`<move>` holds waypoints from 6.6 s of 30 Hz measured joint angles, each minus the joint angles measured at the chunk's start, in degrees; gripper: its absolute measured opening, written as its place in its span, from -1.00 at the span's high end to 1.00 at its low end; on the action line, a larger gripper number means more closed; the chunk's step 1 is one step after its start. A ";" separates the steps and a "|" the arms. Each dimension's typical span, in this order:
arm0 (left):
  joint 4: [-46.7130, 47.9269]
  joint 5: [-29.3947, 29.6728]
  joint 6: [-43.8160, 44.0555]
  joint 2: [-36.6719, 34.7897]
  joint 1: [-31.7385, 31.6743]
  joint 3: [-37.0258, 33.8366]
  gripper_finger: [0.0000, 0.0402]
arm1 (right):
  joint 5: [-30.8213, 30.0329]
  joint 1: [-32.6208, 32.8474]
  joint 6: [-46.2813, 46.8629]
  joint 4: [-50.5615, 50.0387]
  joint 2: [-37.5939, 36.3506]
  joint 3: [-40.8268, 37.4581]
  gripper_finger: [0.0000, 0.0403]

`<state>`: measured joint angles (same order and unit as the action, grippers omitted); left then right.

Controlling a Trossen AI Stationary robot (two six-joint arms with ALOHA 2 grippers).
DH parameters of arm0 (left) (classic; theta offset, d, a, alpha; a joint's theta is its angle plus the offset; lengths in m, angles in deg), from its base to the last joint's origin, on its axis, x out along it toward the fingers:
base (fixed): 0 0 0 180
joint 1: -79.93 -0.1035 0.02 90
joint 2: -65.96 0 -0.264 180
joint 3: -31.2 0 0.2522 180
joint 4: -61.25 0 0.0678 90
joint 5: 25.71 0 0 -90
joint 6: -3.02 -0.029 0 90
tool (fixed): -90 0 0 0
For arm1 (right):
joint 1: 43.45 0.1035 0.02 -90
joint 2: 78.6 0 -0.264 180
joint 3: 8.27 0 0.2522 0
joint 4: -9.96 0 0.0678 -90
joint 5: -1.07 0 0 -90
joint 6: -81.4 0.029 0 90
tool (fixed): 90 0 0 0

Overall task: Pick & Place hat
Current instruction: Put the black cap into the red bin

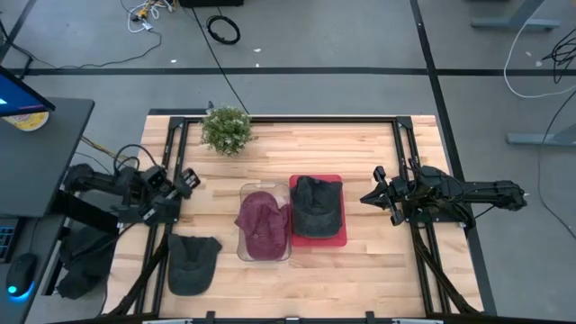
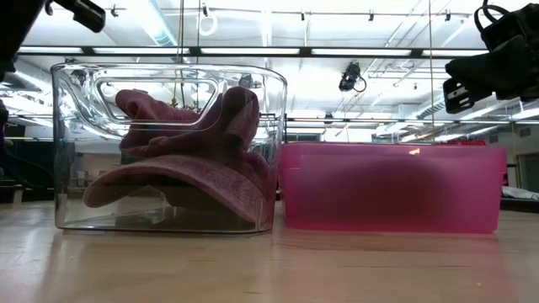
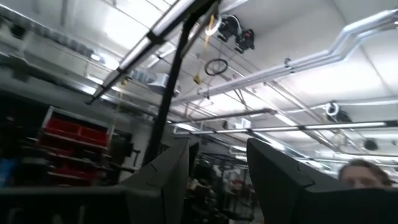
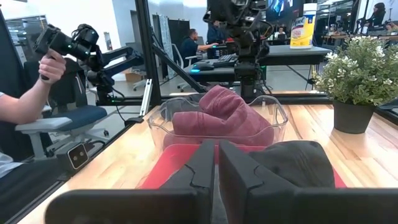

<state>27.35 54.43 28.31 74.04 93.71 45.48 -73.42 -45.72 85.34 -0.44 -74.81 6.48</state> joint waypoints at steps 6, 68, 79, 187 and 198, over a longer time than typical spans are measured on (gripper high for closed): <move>-6.33 2.23 -5.00 6.82 10.00 0.01 0.17 | 0.00 0.01 0.00 -0.02 0.00 0.00 0.87; 109.96 35.11 51.45 82.05 48.85 72.15 0.17 | 0.00 -0.01 0.00 -0.02 0.02 0.00 0.87; 105.32 33.97 54.38 82.03 50.78 72.15 0.17 | 0.00 0.00 0.00 0.00 0.02 0.00 0.87; 78.56 29.93 -11.54 98.45 0.78 91.75 0.97 | 0.00 0.00 0.00 0.01 0.01 0.00 0.87; 77.59 26.33 -8.15 103.54 -2.79 91.75 0.97 | -0.03 -0.01 0.00 0.28 0.11 0.00 0.87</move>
<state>104.94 80.76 20.16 177.58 90.92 137.23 -73.45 -45.73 85.34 -0.16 -74.70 6.48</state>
